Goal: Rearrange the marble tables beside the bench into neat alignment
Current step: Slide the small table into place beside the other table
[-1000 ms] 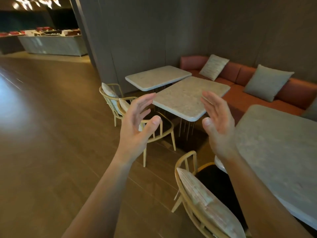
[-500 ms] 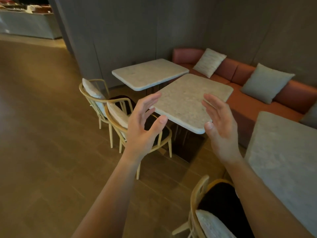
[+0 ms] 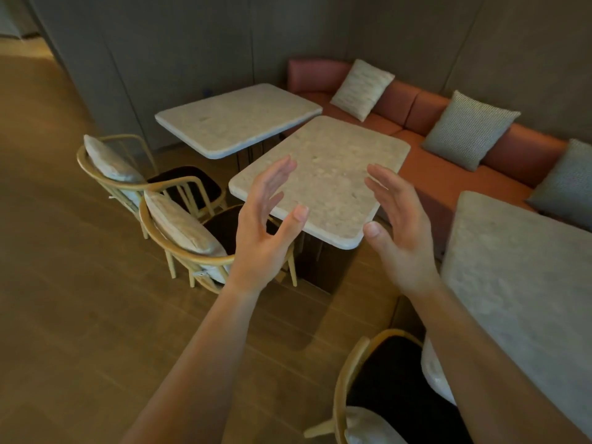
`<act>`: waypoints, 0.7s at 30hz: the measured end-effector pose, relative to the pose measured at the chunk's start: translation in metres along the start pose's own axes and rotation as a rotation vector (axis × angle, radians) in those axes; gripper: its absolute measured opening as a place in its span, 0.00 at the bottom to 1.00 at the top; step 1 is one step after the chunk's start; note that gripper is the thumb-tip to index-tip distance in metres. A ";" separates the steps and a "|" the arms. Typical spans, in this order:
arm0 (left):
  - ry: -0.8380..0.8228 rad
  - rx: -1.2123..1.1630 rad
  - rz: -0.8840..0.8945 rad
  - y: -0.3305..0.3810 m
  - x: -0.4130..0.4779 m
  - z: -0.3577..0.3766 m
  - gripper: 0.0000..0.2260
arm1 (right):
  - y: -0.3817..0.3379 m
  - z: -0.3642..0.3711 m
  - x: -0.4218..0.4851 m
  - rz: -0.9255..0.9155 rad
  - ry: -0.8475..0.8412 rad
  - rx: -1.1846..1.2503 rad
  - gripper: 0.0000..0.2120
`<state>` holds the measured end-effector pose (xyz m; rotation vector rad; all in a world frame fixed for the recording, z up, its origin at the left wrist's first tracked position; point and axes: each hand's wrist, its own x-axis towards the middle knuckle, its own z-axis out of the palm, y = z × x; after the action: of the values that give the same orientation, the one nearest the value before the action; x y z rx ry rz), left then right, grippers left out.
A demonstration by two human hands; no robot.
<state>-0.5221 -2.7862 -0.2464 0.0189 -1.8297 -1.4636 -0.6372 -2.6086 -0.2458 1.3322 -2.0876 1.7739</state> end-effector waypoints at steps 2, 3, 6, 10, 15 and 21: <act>0.006 0.023 0.005 0.000 -0.002 0.021 0.26 | 0.012 -0.020 -0.003 -0.002 -0.010 0.012 0.45; 0.014 0.041 0.007 0.000 -0.004 0.033 0.26 | 0.019 -0.032 -0.005 -0.006 -0.020 0.017 0.45; 0.036 0.108 0.014 0.002 -0.015 0.072 0.29 | 0.039 -0.065 -0.014 -0.002 -0.066 0.028 0.44; 0.055 0.212 0.000 -0.002 -0.027 0.113 0.34 | 0.067 -0.095 -0.018 0.001 -0.152 0.020 0.44; 0.061 0.307 -0.065 -0.038 -0.018 0.126 0.31 | 0.113 -0.096 0.000 0.054 -0.235 -0.008 0.42; 0.010 0.420 -0.106 -0.156 0.014 0.125 0.32 | 0.224 -0.050 0.023 0.125 -0.323 -0.132 0.42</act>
<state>-0.6712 -2.7430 -0.3732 0.3333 -2.1236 -1.1193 -0.8194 -2.5921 -0.3855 1.5691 -2.4547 1.5126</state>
